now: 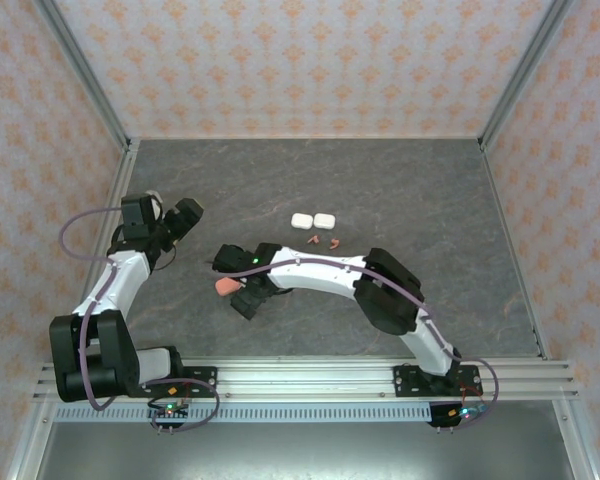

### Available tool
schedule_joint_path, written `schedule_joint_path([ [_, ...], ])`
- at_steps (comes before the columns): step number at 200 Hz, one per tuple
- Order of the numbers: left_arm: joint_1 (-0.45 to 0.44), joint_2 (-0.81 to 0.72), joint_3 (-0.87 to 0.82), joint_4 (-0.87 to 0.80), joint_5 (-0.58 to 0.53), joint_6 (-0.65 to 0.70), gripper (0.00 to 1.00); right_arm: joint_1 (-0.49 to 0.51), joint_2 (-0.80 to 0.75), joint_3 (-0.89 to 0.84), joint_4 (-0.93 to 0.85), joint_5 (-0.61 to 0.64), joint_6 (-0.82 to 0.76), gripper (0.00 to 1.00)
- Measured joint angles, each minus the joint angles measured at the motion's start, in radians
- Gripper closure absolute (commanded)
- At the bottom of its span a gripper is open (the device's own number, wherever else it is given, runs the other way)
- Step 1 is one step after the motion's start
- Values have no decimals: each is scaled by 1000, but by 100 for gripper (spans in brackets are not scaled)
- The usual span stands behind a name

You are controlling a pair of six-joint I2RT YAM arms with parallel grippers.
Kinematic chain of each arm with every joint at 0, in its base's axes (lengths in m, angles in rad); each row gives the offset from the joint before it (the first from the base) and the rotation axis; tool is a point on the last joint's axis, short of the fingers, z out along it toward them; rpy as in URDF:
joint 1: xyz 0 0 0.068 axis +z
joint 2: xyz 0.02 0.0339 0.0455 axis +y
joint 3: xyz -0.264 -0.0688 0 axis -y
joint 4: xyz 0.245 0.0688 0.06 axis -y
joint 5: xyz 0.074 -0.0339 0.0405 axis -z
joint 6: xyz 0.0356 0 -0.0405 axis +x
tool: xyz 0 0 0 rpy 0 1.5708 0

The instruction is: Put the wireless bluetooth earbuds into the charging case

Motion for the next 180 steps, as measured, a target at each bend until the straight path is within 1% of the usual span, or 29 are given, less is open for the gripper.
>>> schedule_joint_path([
  [39, 7, -2, -14, -13, 14, 0, 10, 0, 109, 104, -29, 6, -8, 14],
  [75, 7, -16, -14, -15, 14, 2, 10, -1, 145, 171, -63, -4, -7, 20],
  [92, 7, -23, -14, -17, 14, 2, 9, -5, 154, 180, -63, -18, -4, 24],
  [134, 7, -38, -14, -18, 14, 2, 10, -15, 156, 180, -66, -64, 9, 31],
  [161, 7, -42, -14, -19, 14, 2, 9, -23, 157, 180, -70, -89, 17, 39],
  [180, 7, -43, -14, -23, 14, 2, 9, -27, 157, 180, -73, -99, 21, 46],
])
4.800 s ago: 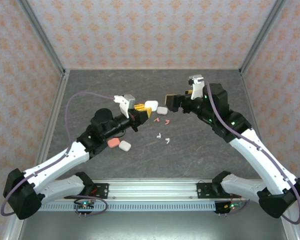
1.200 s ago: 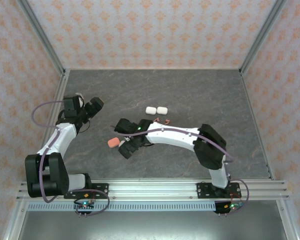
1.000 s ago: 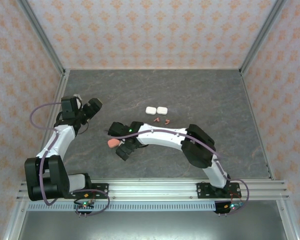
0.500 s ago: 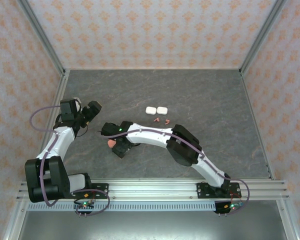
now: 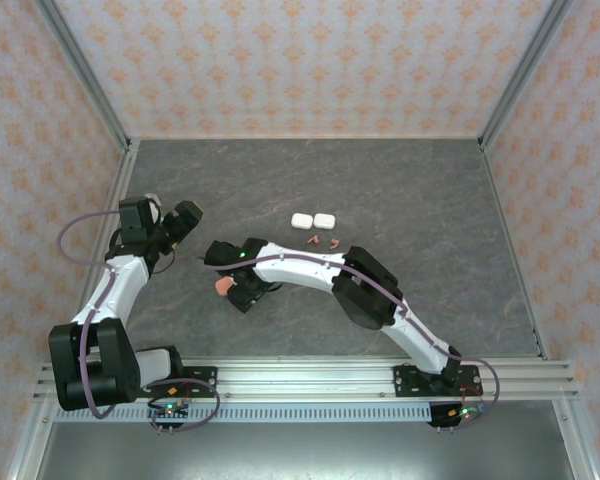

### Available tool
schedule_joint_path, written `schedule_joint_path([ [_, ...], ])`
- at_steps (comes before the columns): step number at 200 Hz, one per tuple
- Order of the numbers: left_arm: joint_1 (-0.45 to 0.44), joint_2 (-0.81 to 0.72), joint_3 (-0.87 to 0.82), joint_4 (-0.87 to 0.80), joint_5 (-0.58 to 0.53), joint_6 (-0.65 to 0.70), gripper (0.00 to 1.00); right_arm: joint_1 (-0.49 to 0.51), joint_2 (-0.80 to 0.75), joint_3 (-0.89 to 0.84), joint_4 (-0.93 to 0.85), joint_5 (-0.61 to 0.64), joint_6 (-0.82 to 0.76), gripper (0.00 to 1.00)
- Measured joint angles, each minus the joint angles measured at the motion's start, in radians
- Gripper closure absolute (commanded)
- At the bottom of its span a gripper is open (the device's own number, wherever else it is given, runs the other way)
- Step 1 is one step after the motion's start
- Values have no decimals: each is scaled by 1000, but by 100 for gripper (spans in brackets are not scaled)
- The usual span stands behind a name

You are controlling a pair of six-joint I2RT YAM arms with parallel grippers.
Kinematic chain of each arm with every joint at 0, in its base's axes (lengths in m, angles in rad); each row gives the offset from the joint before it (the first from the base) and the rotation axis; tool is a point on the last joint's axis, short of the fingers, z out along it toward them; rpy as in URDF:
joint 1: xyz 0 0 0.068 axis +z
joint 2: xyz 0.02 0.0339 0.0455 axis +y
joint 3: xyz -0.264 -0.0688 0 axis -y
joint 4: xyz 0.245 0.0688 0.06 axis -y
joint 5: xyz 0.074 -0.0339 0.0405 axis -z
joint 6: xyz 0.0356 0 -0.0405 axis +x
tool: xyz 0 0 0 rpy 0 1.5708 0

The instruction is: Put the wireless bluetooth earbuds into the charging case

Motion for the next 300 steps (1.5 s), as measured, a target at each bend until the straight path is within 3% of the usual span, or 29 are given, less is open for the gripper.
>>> schedule_joint_path([
  [50, 0, -4, 0, -21, 3, -2, 10, -3, -34, -49, 26, 16, 6, 62],
  [115, -13, -15, 1, -24, 87, -2, 16, -90, -273, -304, 129, 74, -37, 63],
  [180, -189, 21, 97, -69, 275, 74, 23, -172, -612, -558, 344, 173, -163, 63],
  [214, -222, -71, 98, -57, 353, 80, 18, -209, -727, -651, 448, 188, -242, 63],
  [251, -307, -176, 104, -38, 430, 85, 17, -209, -847, -716, 548, 193, -338, 63],
  [300, -417, -179, 126, -10, 467, 104, 19, -210, -940, -727, 603, 192, -408, 63],
])
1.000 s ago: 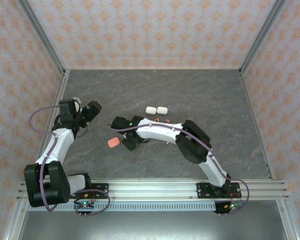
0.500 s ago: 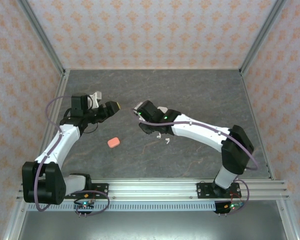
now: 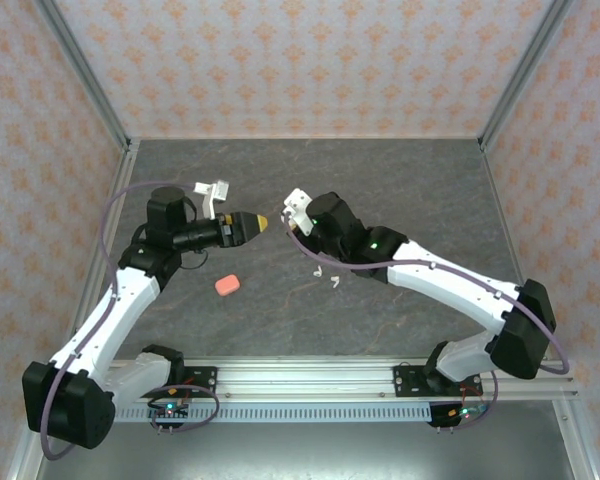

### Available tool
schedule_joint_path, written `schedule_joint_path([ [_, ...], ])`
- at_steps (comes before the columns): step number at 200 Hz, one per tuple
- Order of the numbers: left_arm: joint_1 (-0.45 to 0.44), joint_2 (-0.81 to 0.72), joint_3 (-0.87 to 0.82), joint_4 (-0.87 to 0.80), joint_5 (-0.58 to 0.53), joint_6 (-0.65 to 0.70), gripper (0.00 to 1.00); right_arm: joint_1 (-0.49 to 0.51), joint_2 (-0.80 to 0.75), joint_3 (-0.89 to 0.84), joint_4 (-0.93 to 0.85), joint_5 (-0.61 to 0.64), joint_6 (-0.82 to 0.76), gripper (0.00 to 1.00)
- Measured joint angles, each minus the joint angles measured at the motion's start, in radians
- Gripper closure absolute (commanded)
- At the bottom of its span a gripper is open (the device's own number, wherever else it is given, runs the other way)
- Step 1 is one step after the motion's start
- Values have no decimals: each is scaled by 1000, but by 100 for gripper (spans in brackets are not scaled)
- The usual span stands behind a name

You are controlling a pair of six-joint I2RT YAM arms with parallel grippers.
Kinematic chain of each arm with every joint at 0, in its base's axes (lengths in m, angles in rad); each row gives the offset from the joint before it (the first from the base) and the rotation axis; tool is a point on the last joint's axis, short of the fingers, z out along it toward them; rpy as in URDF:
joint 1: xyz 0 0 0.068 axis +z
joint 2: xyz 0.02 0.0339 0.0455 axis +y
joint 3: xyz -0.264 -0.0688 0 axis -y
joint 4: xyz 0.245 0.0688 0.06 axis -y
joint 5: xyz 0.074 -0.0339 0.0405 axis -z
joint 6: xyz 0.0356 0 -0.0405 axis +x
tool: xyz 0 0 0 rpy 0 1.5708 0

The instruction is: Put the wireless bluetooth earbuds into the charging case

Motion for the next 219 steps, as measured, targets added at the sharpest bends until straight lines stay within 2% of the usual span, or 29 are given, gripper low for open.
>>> schedule_joint_path([
  [13, -28, 13, 13, 10, 2, 2, 21, 0, -13, 0, 4, -2, -8, 62],
  [45, -80, 71, 55, 33, 3, 11, 35, 0, -29, -2, 5, -19, -12, 62],
  [65, -107, 105, 81, 35, 2, 25, 39, 0, -39, -19, 11, -35, -12, 62],
  [121, -134, 165, 142, -4, -28, 70, 42, 0, -47, -44, 12, -57, -8, 60],
  [183, -133, 168, 161, -166, -160, 157, 43, -16, -47, -44, -12, -91, 28, 58],
  [204, -124, 168, 161, -186, -196, 160, 42, -30, -47, -47, -14, -106, 45, 53],
  [219, -107, 168, 161, -195, -228, 157, 37, -41, -47, -47, -16, -126, 59, 49],
])
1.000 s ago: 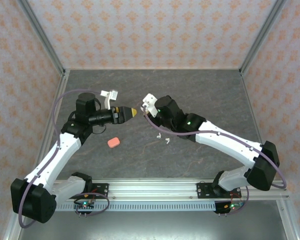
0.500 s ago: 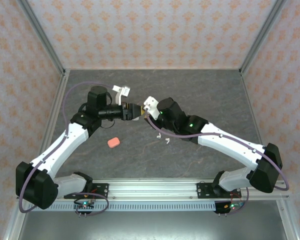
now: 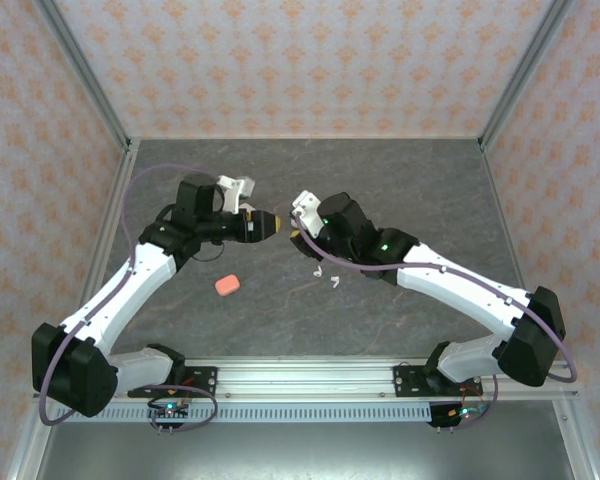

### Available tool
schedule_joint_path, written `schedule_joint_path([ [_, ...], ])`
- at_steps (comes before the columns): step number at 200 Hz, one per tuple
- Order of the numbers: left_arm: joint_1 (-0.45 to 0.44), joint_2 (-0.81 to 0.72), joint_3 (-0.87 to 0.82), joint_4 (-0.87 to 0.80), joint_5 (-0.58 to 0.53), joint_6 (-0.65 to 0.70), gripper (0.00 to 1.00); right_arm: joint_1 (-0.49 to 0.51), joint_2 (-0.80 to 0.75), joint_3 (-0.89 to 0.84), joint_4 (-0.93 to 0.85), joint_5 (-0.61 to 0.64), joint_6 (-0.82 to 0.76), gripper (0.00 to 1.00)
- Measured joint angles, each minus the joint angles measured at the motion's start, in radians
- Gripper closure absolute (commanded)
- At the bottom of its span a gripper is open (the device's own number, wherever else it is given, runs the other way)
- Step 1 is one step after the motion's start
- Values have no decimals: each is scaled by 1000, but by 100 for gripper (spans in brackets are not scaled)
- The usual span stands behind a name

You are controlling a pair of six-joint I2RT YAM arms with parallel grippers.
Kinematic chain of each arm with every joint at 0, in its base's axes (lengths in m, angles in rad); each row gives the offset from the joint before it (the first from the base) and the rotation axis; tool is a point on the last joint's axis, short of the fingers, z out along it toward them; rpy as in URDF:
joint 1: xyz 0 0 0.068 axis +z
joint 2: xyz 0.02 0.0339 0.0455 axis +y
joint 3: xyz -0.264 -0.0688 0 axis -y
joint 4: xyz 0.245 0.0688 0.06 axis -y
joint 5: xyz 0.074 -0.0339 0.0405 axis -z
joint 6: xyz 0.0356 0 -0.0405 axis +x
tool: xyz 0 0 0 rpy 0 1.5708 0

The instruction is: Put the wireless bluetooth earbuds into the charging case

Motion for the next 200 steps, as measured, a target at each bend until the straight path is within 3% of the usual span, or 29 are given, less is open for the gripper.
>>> schedule_joint_path([
  [67, 129, 37, 9, -98, -258, -2, 31, -62, 55, 14, -35, -32, 102, 28],
  [134, 130, 459, 276, -216, -533, 48, 25, -71, 64, 45, -106, 18, 180, 0],
  [200, 106, 837, 605, -297, -692, 77, 31, -71, 56, 35, -146, 59, 205, 1],
])
